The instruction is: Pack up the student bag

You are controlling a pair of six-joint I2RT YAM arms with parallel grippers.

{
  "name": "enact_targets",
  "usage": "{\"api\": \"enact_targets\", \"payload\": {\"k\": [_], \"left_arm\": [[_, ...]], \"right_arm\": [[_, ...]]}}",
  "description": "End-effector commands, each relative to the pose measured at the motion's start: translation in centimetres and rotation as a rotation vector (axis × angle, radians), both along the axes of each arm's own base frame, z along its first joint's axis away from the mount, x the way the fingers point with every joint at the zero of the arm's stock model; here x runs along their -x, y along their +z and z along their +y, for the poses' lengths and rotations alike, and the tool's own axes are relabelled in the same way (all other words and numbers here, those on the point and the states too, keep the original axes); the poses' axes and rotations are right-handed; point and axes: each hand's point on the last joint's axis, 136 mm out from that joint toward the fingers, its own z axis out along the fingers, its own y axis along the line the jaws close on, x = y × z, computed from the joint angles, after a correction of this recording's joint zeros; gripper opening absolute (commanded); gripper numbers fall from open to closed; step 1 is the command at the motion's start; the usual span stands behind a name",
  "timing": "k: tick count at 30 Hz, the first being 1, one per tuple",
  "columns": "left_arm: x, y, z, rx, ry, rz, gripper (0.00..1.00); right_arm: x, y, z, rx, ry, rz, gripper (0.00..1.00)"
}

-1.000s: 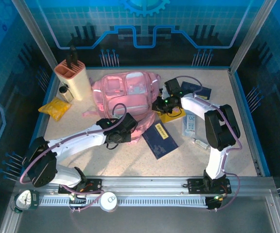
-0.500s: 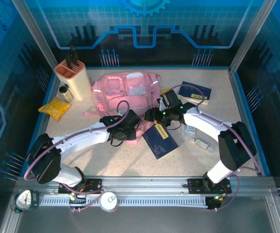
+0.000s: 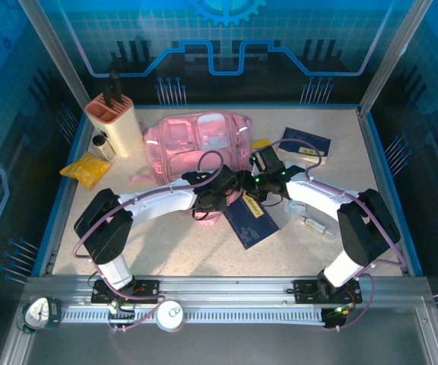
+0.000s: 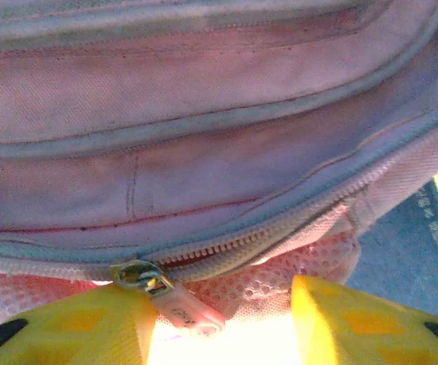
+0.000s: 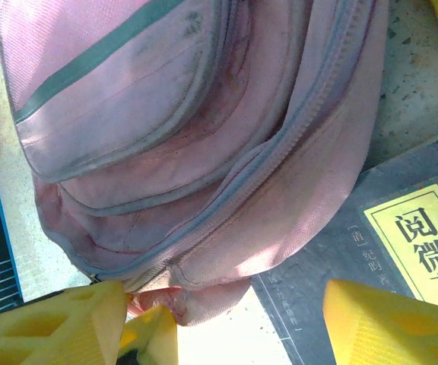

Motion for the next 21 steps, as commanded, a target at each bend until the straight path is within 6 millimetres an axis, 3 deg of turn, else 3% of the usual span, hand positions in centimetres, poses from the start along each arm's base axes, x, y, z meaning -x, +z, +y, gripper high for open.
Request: {"api": "enact_targets", "payload": {"k": [1, 12, 21], "left_arm": [[-0.3, -0.2, 1.9, -0.085, 0.076, -0.016, 0.45], [0.2, 0.0, 4.1, -0.16, 0.118, -0.042, 0.3], [-0.3, 0.0, 2.7, -0.125, 0.05, -0.038, 0.2]], "right_arm": [[-0.4, -0.3, -0.1, -0.019, -0.022, -0.003, 0.7], [-0.5, -0.7, 0.4, -0.046, -0.012, 0.002, 0.7], [-0.5, -0.5, 0.8, -0.044, -0.004, -0.006, 0.7]]}}
